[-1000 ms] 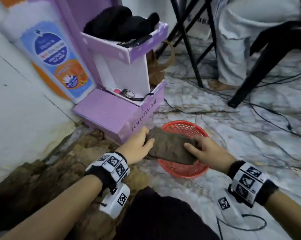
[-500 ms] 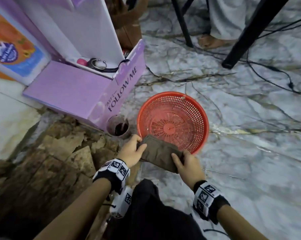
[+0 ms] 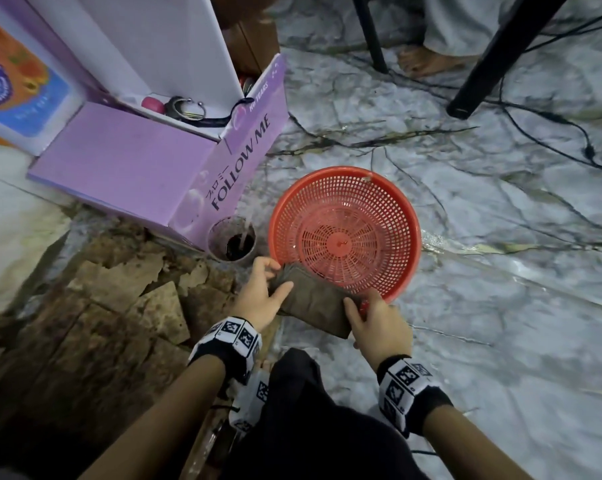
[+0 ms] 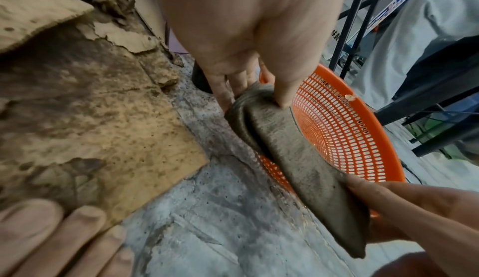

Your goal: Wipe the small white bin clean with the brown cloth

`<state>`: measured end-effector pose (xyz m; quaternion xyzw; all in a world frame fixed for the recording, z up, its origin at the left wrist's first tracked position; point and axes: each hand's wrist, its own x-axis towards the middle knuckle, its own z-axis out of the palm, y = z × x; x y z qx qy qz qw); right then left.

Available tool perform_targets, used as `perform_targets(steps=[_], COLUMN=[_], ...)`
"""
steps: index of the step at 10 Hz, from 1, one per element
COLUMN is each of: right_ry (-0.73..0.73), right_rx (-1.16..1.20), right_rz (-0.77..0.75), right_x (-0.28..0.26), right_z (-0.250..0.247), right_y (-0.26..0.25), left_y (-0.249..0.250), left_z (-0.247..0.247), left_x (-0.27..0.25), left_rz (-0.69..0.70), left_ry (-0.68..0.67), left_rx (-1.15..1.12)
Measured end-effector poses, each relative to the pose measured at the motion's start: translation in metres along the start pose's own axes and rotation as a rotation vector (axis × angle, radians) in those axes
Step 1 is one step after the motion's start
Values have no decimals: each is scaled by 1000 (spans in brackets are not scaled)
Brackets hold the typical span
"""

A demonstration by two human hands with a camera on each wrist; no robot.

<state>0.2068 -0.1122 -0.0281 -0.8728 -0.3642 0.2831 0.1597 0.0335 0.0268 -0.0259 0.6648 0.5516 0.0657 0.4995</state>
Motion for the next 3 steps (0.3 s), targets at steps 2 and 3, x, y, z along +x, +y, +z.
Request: perform_targets(steps=[2, 3], right_ry=[12, 53], right_rx=[-162, -113], right_rz=[5, -23], right_x=[-1, 1], right_z=[-13, -17], right_y=[-8, -11], left_y=[5, -2], left_z=[-2, -9], left_x=[-9, -10], left_rz=[24, 37], left_ry=[2, 37], left_rx=[15, 42])
